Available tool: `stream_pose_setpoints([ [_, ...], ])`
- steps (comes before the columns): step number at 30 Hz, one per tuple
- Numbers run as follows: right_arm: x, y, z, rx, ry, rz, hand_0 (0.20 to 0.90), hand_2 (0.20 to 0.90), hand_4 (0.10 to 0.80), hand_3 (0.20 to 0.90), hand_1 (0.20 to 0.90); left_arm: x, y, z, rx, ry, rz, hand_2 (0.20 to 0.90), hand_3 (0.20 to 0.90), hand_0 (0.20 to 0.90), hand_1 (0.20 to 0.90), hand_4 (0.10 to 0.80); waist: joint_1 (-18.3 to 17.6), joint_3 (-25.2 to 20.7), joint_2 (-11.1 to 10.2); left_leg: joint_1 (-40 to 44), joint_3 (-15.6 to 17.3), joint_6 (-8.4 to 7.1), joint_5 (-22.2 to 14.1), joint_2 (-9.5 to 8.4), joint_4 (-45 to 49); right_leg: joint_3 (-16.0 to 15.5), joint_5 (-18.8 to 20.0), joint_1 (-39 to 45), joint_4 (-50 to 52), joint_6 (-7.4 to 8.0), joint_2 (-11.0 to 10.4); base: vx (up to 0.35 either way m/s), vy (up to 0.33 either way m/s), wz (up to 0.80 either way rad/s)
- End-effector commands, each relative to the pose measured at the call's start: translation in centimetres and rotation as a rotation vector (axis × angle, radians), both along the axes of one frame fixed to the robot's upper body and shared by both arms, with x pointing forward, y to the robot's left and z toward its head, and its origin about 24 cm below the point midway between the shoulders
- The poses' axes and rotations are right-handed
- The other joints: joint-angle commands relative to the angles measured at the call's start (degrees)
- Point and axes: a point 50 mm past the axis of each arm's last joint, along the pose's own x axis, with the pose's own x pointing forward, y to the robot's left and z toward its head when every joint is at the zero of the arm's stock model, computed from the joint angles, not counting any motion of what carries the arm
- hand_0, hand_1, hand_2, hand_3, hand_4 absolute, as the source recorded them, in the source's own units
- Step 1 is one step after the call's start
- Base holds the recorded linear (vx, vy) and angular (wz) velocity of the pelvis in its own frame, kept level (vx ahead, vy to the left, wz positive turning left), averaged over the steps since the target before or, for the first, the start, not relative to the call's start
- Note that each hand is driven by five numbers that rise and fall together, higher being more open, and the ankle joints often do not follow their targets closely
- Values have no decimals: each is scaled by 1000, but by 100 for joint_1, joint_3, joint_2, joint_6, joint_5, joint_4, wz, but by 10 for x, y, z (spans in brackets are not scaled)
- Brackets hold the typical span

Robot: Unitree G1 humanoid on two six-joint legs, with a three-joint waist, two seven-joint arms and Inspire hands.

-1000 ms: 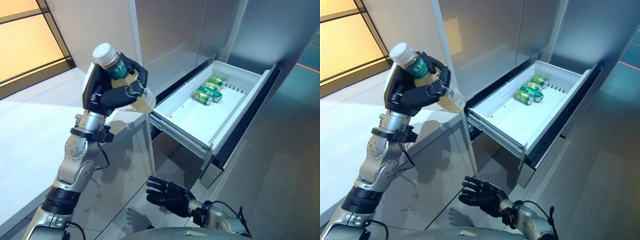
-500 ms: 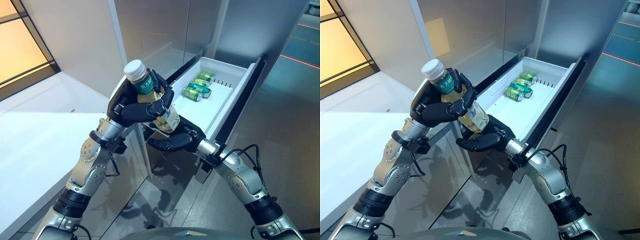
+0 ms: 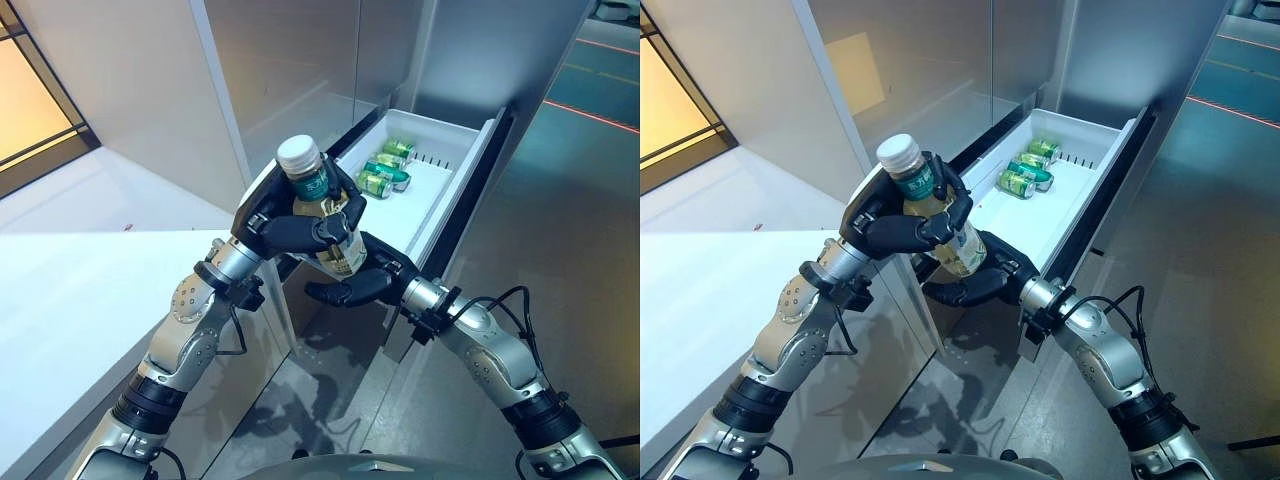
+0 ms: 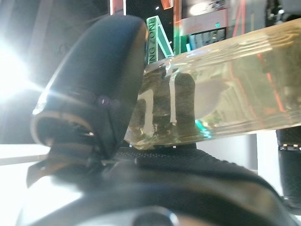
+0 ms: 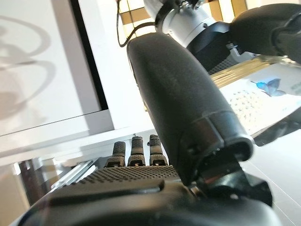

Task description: Put drinks into fridge and close the fridge

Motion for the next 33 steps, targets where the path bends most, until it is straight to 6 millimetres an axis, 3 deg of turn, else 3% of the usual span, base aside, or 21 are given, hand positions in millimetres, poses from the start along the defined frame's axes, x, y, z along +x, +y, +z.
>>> stream_pose_setpoints([
  [1, 3, 22, 89, 172, -403, 95, 900, 900, 800, 900, 900, 9, -15, 63, -46, -303, -20, 300, 200, 300, 300, 100, -40, -389, -94, 183, -71, 91, -684, -152, 12, -37, -290, -163, 400, 367, 27, 0, 0, 0],
  [13, 11, 11, 101, 78, -466, 58, 900, 900, 800, 900, 900, 22, -14, 49, 55, -247, 16, 300, 200, 300, 300, 100, -78, -390, -117, 154, -39, 74, -668, -136, 21, -21, -281, -187, 408, 349, 65, 0, 0, 0],
  [24, 12, 14, 95, 69, -410, 70, 900, 900, 800, 900, 900, 21, -19, 47, -1, -217, -20, 300, 200, 300, 300, 100, -95, -390, -128, 142, -33, 76, -664, -128, 25, -24, -297, -197, 423, 347, 74, 0, 0, 0],
  [25, 12, 15, 93, 80, -389, 78, 427, 427, 248, 348, 427, 19, -19, 49, -28, -224, -30, 300, 200, 300, 300, 100, -94, -389, -129, 144, -32, 73, -660, -124, 24, -29, -294, -198, 427, 346, 72, 0, 0, 0],
  [26, 12, 17, 91, 91, -365, 84, 302, 302, 103, 203, 302, 18, -19, 50, -52, -234, -36, 300, 200, 300, 300, 100, -92, -390, -131, 141, -34, 70, -658, -125, 25, -30, -292, -197, 425, 346, 72, 0, 0, 0],
  [33, 13, 25, 82, 162, -288, 60, 300, 300, 100, 200, 300, 8, -34, 55, -143, -252, -152, 300, 200, 300, 300, 100, -90, -400, -139, 135, -75, 64, -651, -129, 10, -42, -277, -187, 399, 354, 61, 0, 0, 0],
])
